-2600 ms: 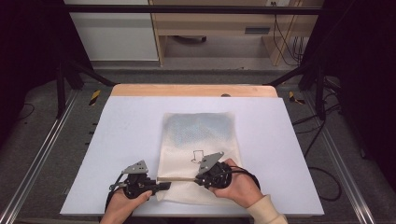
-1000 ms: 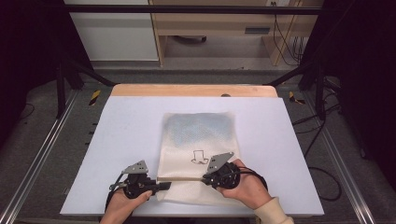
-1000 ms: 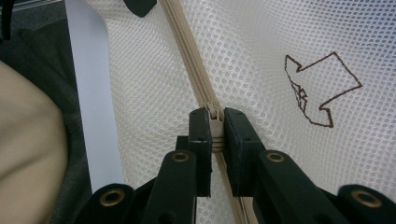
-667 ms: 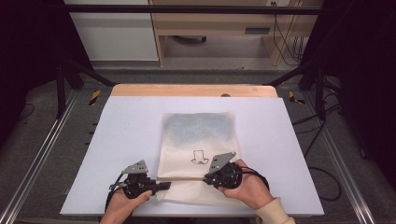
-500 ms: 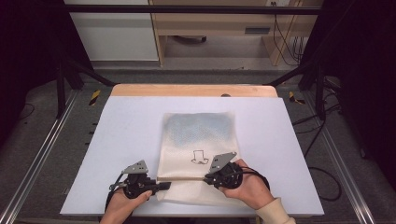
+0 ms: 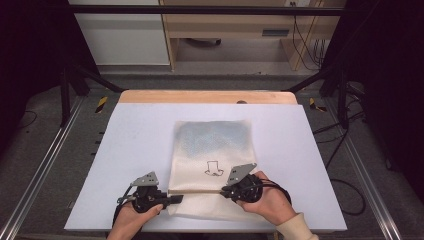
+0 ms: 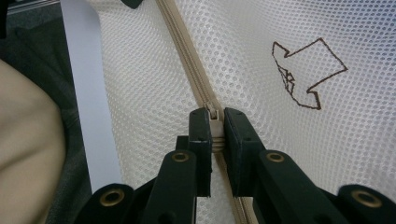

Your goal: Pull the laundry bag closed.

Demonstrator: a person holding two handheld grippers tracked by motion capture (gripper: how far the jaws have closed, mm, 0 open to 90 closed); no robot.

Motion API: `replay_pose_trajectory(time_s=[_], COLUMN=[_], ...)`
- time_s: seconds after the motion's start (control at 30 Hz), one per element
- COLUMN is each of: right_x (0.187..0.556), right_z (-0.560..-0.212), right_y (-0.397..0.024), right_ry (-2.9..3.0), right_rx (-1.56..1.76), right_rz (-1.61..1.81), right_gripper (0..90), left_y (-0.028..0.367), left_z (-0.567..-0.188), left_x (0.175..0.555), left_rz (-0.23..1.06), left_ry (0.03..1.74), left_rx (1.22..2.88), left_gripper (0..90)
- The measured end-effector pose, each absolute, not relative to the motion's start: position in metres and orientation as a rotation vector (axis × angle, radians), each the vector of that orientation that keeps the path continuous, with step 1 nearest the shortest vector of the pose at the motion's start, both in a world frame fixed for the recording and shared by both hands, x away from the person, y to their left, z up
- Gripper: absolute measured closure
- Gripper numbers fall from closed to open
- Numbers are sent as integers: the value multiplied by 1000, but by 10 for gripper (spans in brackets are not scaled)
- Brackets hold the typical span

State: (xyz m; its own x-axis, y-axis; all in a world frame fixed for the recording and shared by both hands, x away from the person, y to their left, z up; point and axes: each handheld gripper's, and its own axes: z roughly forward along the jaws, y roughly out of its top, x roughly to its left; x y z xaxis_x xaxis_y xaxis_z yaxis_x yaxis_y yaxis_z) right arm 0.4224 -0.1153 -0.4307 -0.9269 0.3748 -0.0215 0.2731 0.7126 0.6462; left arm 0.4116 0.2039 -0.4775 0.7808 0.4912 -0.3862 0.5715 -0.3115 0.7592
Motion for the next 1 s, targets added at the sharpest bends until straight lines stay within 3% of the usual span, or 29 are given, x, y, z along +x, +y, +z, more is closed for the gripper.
replay_pose_trajectory(time_s=[1.0], right_x=[421], right_z=[-430], right_y=[-128], right_ry=[2753], right_rx=[554], right_rz=[1021], right_gripper=[822], left_y=[203], left_z=[-477], left_x=[411], left_rz=[-97], left_ry=[794], left_rx=[1971], left_gripper=[856])
